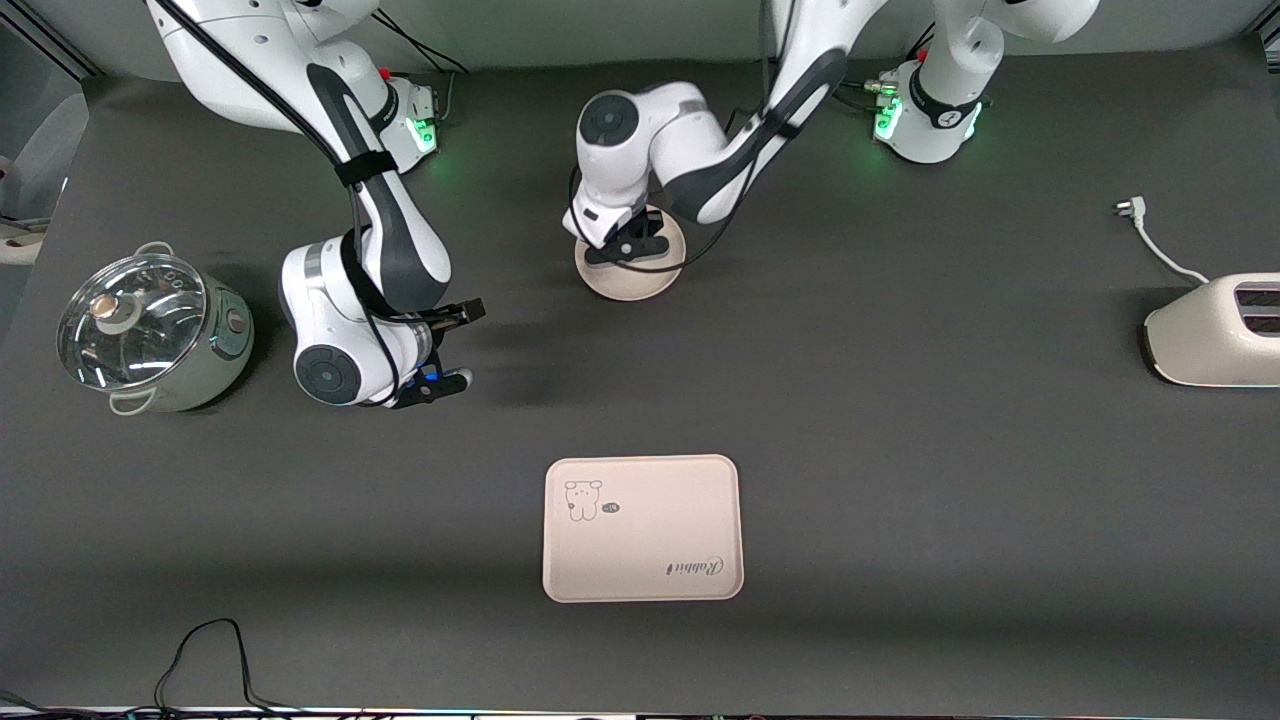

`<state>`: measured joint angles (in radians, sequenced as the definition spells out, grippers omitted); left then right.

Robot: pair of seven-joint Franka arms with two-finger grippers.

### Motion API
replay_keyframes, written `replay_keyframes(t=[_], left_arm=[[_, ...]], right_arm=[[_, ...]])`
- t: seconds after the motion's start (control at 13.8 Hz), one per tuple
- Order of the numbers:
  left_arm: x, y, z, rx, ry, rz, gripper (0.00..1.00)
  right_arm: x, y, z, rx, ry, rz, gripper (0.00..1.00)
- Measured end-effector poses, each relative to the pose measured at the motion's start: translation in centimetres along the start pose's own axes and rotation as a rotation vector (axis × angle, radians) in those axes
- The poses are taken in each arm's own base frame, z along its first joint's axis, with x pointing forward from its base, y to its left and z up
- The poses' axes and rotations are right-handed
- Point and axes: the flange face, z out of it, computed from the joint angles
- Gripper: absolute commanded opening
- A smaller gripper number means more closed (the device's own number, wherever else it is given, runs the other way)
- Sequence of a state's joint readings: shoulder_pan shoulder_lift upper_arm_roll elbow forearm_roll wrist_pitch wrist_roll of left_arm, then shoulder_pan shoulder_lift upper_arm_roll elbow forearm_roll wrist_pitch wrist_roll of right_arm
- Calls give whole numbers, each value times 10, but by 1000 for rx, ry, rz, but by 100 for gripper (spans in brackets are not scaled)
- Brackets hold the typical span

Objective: Place bun in plate and plate on tray
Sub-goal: 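Carry the bun with the left gripper onto the white plate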

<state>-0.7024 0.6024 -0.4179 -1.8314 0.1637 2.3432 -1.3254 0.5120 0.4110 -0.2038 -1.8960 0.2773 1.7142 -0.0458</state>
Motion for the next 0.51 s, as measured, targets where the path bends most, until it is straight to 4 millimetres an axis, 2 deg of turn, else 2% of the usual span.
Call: replay_keyframes(t=[0.07, 0.15, 0.22, 0.51], left_arm=[[-1, 0, 20, 8, -9, 4, 44], [0, 0, 33, 13, -10, 7, 79], [1, 0, 37, 12, -10, 8, 100], [2, 1, 36, 13, -1, 14, 100]], right_arm=[[0, -3, 5, -4, 2, -4, 100], [0, -9, 12, -12, 5, -11, 100], [0, -13, 18, -19, 9, -17, 100], [-4, -18, 28, -24, 32, 36, 100]])
